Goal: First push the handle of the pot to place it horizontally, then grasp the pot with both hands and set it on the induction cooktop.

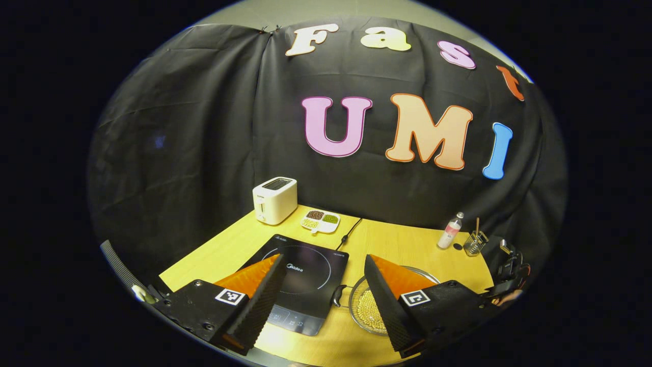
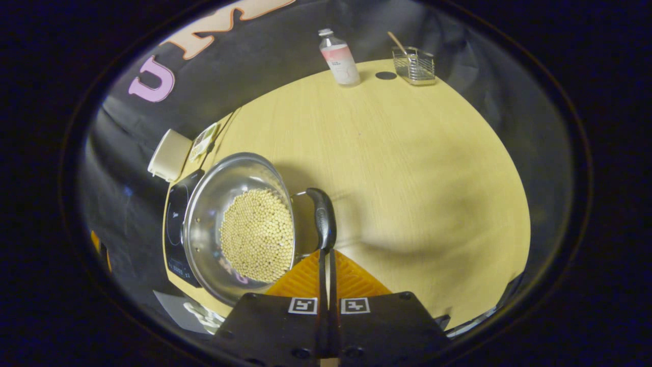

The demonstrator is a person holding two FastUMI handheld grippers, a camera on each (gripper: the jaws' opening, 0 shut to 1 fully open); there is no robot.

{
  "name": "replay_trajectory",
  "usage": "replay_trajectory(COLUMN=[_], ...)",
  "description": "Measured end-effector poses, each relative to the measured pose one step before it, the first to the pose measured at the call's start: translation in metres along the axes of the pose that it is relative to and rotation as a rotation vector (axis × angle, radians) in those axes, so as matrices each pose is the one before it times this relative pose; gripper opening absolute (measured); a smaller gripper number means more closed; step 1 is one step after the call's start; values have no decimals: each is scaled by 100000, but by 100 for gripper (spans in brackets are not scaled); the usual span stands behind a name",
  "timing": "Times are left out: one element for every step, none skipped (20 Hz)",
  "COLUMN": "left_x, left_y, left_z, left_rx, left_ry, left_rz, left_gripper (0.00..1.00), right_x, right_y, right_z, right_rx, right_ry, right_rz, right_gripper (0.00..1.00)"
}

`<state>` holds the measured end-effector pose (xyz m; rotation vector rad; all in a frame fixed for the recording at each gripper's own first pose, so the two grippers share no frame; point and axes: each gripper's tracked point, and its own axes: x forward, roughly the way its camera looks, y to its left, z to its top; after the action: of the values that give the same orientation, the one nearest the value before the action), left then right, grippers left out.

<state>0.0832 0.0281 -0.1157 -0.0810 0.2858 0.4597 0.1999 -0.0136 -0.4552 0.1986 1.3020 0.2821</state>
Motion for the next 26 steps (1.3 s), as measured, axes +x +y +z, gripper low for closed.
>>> replay_trajectory(left_x=[258, 356, 504, 503, 615, 732, 729, 983, 861, 727, 994, 1150, 872, 550, 868, 1018, 902, 1005, 884, 821, 853, 830, 718, 459, 483, 610], left_y=[22, 45, -25, -56, -135, -257, -212, -179, -74, 138, 43, -99, -104, -87, 54, 13, -6, -163, 43, 26, 59, 69, 25, -128, -156, -95], left_z=[-149, -449, -464, -708, -883, -914, -1108, -893, -769, -900, -633, -487, -504, -801, -557, -503, -405, -453, -572, -688, -313, -538, -413, -366, -168, -123], left_rx=[119, 29, 10, 57, 67, 234, -334, -956, -1337, -1397, -1399, -1530, -1291, -848, -455, -547, -33, -319, 365, 1130, 1424, 1315, 669, 75, 0, -19], left_ry=[539, 857, 1391, 1808, 2595, 3232, 3687, 2988, 2765, 3166, 1949, 2960, 2146, 3716, 3341, 2567, 2802, 2416, 3347, 3339, 2433, 3131, 2947, 2876, 2304, 1974], left_rz=[-155, -342, -719, -1002, -1459, -2034, -2294, -2427, -1987, -1495, -1734, -1706, -1959, -2113, -1385, -1141, -1551, -1326, -1073, -1521, -1270, -757, -916, -1315, -1436, -1000], left_gripper=[95, 91, 95, 95, 95, 95, 95, 95, 95, 96, 96, 96, 96, 96, 96, 96, 96, 96, 96, 96, 96, 96, 96, 96, 96, 96], right_x=[-416, -239, -479, -90, -520, -197, -90, 172, 94, 233, 169, 219, 171, 309, 352, 368, 280, 466, 364, 338, 217, 230, 209, 236, 194, 306], right_y=[438, 248, -329, -100, 304, -185, -171, -329, -156, 27, 119, 237, 276, 273, 83, 143, 56, 1, 57, -5, -1, 77, 257, 237, 212, 101], right_z=[113, 307, 456, 713, 343, 668, 623, 591, 229, 332, 274, 314, 105, 333, 95, 171, 5, 165, -87, -91, -283, -80, -42, -85, -217, -97], right_rx=[1701, 1396, 748, 770, 1359, 1561, 1058, 962, 988, 913, 758, 938, 847, 662, 564, 426, 274, -7, -305, -556, -722, -784, -741, -643, -590, -473], right_ry=[-234, -230, -361, -703, 242, -682, -698, -356, 46, 122, -234, 267, 420, 463, 580, 594, 656, 698, 802, 903, 1040, 937, 729, 836, 909, 979], right_rz=[2344, 1331, 463, 1338, 1406, 546, 444, -420, 184, 518, 1293, 1814, 1877, 1592, 1223, 1000, 641, 657, 564, 272, 164, 675, 1278, 1304, 979, 288], right_gripper=[2, 3, 0, 0, 10, 20, 42, 65, 75, 81, 88, 99, 100, 100, 100, 92, 100, 92, 100, 92, 100, 100, 100, 100, 100, 92])
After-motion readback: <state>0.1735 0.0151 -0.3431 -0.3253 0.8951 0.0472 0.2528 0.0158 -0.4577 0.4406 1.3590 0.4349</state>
